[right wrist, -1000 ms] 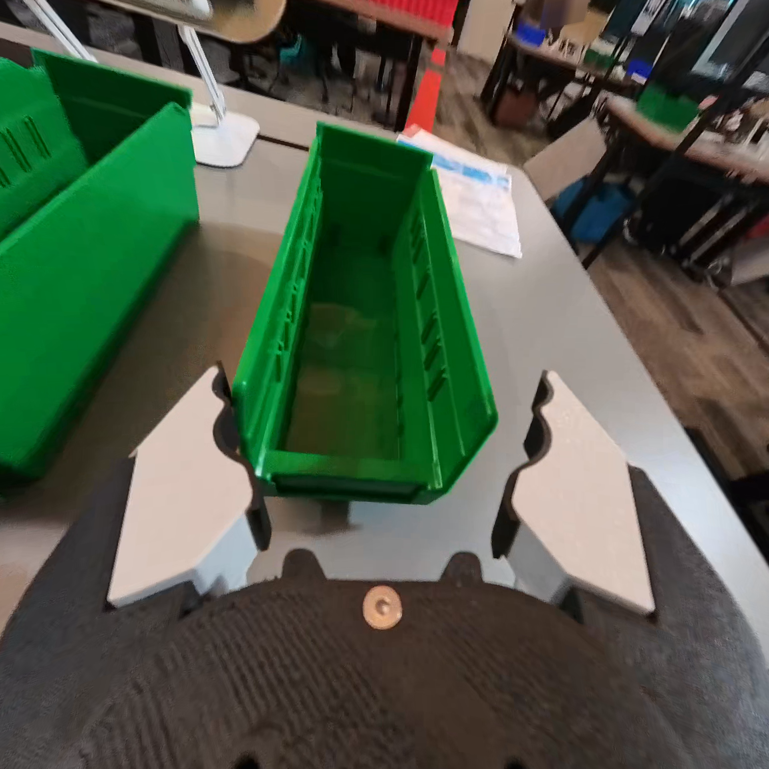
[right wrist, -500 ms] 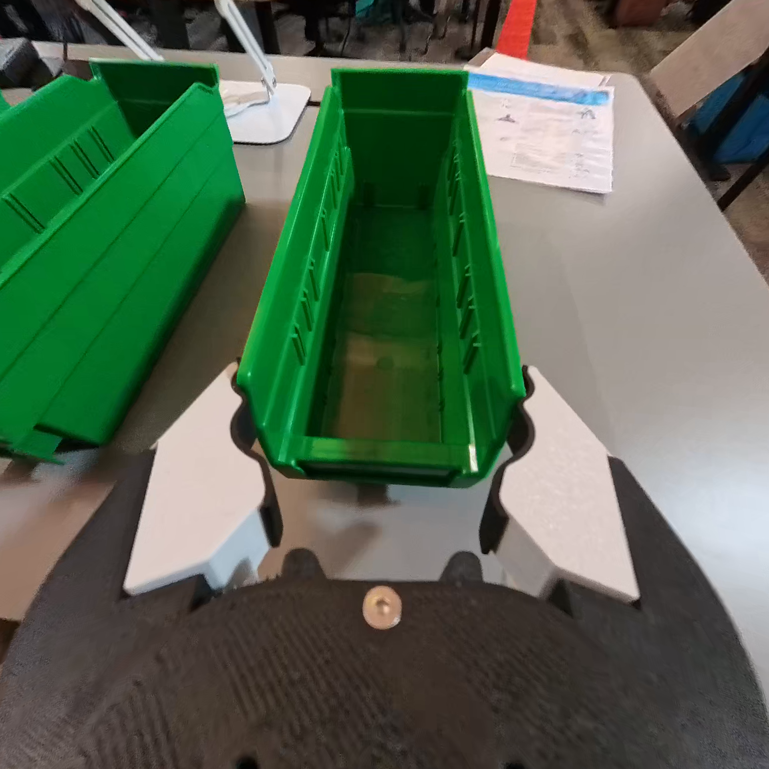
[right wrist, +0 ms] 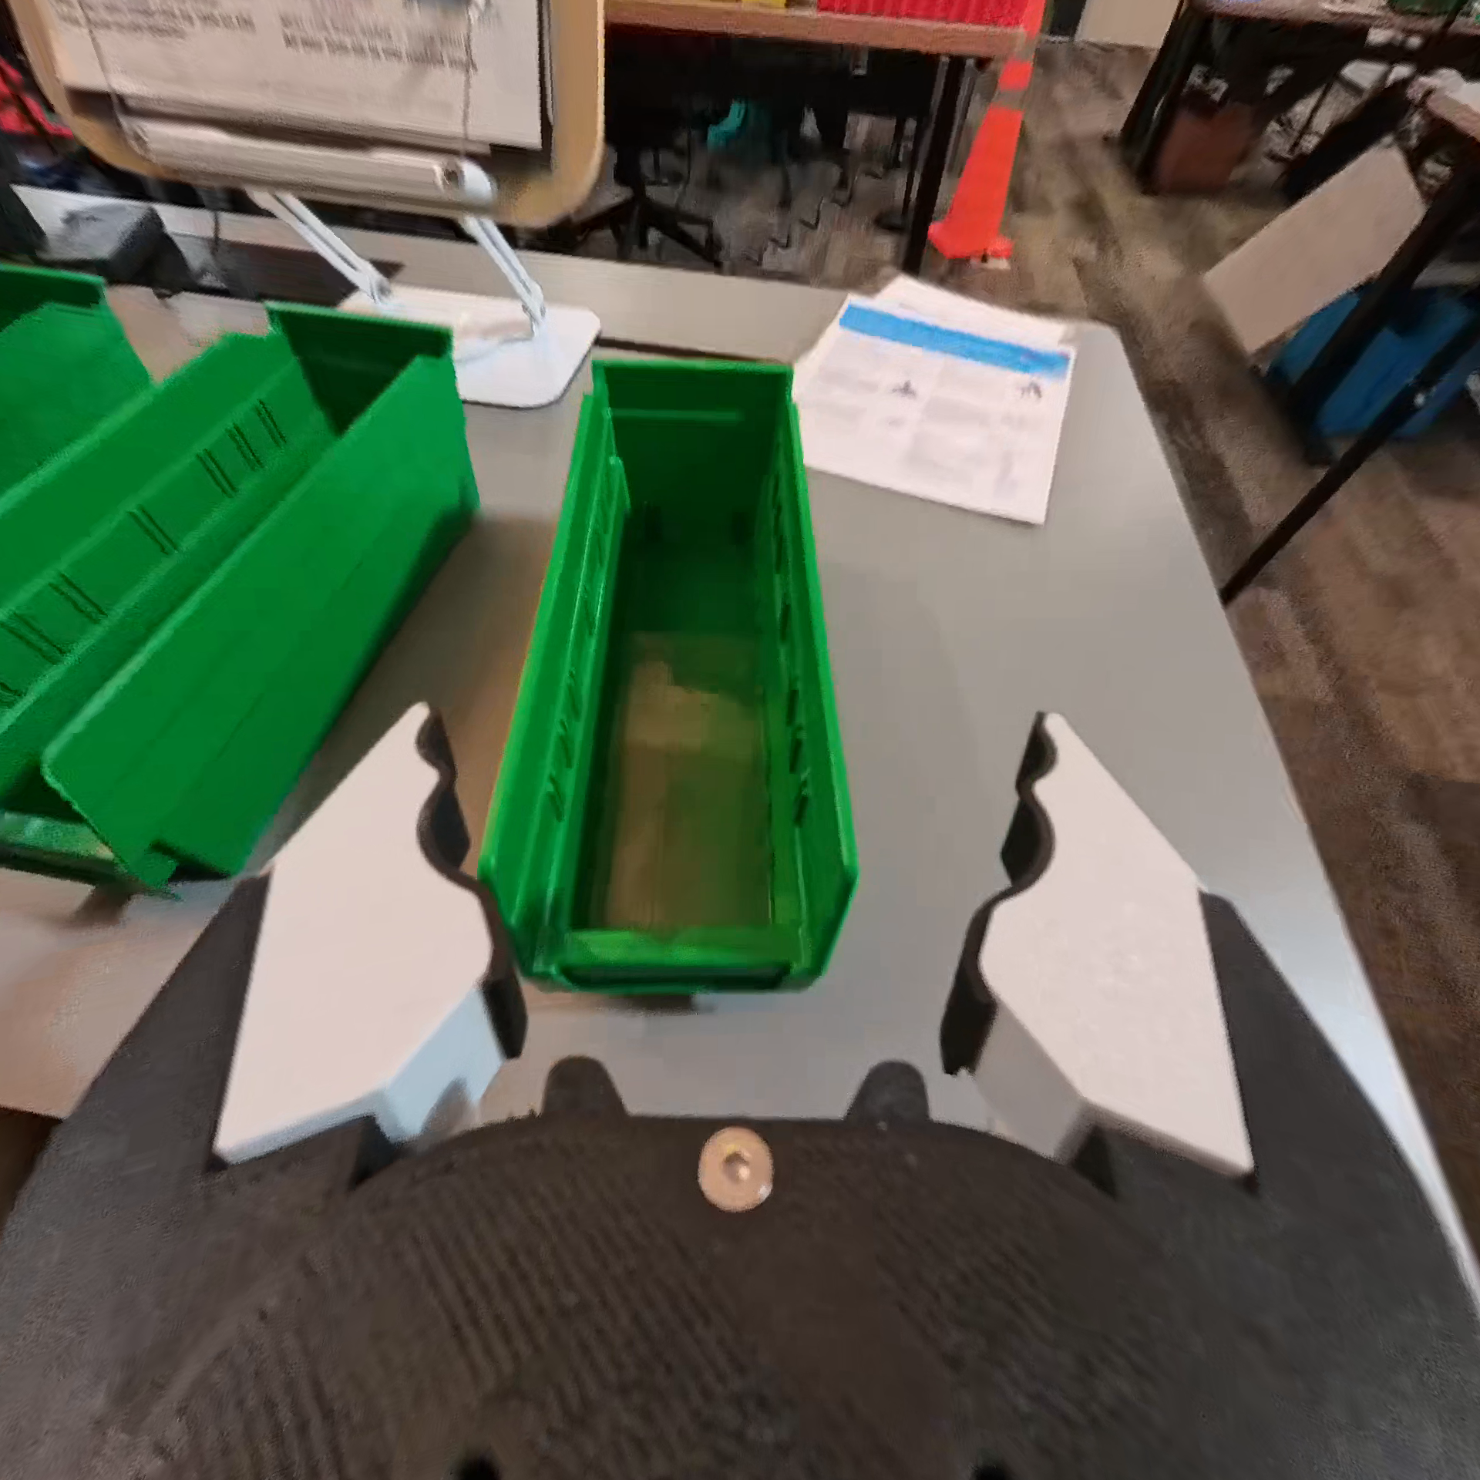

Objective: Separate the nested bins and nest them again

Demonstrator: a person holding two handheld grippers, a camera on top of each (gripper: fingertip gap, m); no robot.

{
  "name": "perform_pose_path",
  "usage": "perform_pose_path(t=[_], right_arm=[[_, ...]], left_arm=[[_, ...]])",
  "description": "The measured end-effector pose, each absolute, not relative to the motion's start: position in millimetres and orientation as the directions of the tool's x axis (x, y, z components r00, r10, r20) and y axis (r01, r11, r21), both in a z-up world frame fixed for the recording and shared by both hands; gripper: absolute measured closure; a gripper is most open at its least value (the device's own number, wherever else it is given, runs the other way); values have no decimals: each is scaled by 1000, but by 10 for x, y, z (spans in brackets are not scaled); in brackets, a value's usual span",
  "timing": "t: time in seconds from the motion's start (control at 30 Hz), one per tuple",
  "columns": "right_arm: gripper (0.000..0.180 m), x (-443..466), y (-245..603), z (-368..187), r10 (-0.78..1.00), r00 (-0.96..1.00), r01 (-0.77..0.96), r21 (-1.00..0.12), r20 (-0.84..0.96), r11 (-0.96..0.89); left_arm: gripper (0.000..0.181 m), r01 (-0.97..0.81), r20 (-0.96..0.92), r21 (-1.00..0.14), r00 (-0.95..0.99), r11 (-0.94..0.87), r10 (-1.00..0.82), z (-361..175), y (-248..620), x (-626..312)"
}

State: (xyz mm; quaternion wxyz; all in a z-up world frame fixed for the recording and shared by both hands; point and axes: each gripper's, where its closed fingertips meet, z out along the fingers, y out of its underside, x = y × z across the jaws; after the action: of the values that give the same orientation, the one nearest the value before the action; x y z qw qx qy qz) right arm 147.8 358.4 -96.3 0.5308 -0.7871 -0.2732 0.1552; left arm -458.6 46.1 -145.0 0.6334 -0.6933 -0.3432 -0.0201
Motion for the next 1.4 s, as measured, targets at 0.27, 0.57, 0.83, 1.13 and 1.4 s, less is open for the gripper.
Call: perform_pose_path(t=[0.27, 0.57, 0.83, 1.13, 1.4], right_arm=[[48, 953, 4117, -1017, 729, 682, 583, -642, 53, -499], [55, 722, 4323, -1600, 750, 661, 711, -340, 21, -616], [78, 696, 4250, -1590, 774, 630, 742, -247, -60, -623], [77, 243, 4136, -449, 742, 651, 644, -401, -160, -652], [76, -470, 3823, 17, 664, 699, 546, -401, -266, -736]], left_arm=[[145, 525, 507, -847, 751, 81, 423, -1414, 472, -4657], [145, 538, 528, -837, 743, 102, 411, -1408, 507, -4724], [146, 539, 524, -838, 747, 90, 409, -1423, 540, -4701], [147, 508, 479, -860, 766, 53, 429, -1434, 572, -4640], [148, 439, 408, -897, 785, 46, 466, -1347, 593, -4660]])
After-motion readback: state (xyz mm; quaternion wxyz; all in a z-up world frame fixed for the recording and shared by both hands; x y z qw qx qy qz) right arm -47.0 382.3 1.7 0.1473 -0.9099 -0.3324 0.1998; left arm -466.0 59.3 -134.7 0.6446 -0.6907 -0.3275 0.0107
